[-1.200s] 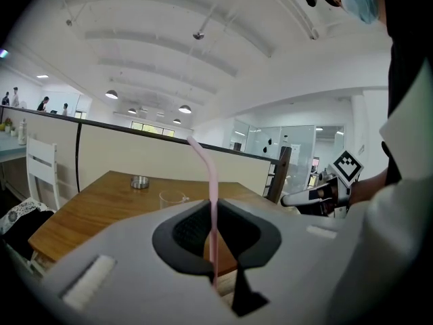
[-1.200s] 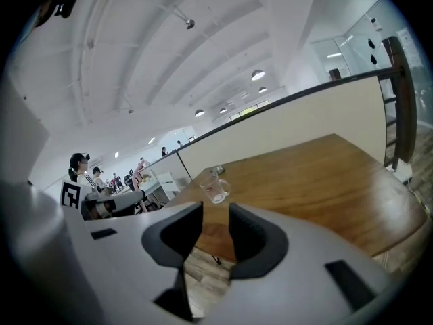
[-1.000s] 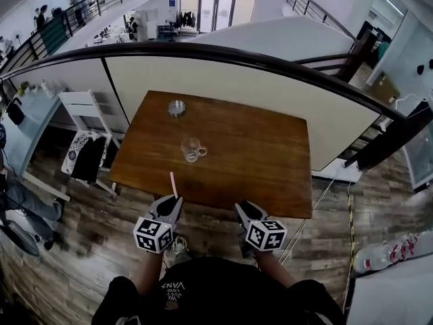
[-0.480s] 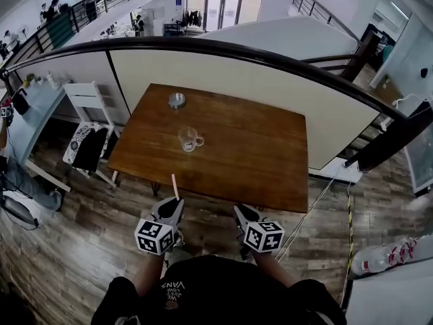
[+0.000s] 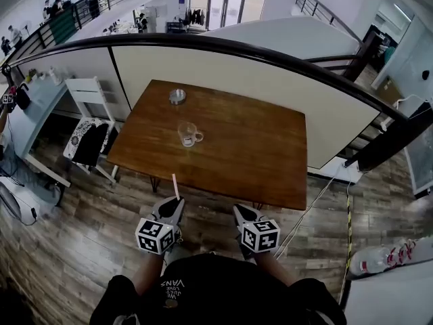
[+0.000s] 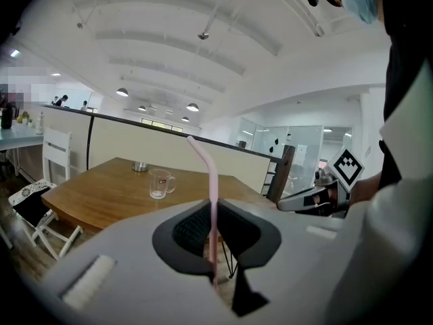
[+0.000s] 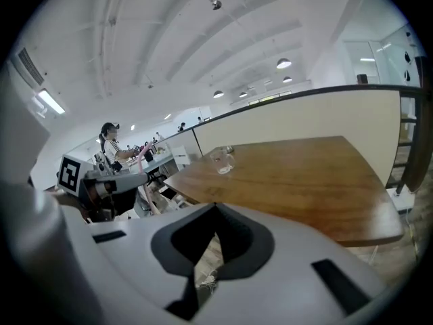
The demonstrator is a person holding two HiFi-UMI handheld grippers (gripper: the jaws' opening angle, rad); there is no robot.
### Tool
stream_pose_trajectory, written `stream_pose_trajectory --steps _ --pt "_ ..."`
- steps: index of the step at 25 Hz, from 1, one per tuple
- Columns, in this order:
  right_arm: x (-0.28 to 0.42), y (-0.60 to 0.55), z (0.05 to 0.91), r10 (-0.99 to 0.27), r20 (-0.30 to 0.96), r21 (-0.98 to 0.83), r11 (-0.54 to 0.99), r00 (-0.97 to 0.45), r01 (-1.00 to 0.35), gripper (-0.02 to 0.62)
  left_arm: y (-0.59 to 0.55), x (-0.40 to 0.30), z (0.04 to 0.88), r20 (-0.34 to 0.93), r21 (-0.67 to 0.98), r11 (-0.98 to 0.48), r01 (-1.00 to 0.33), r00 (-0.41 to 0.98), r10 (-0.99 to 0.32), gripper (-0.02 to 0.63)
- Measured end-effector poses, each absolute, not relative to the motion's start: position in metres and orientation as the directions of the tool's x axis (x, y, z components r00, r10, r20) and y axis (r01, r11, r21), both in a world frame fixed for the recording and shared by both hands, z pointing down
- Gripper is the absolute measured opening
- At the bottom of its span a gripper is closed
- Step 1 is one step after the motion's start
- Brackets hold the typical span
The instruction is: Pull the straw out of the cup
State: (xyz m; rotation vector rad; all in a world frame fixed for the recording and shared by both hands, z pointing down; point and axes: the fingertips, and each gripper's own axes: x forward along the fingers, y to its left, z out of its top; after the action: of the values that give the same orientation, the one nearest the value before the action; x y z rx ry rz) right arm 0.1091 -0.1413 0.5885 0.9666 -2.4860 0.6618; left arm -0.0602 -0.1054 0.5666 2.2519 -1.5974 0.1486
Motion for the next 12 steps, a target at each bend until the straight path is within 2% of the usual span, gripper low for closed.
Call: stream_pose_trajectory --steps 12 --pt "0.1064 -0.1437 0.5861 -0.541 0.506 -0.28 0.634 -0.672 -0.721 0.012 -0.1072 -0.0632 0.5642 0.302 0.23 -0.296 -0.927 0.357 -0.884 0.037"
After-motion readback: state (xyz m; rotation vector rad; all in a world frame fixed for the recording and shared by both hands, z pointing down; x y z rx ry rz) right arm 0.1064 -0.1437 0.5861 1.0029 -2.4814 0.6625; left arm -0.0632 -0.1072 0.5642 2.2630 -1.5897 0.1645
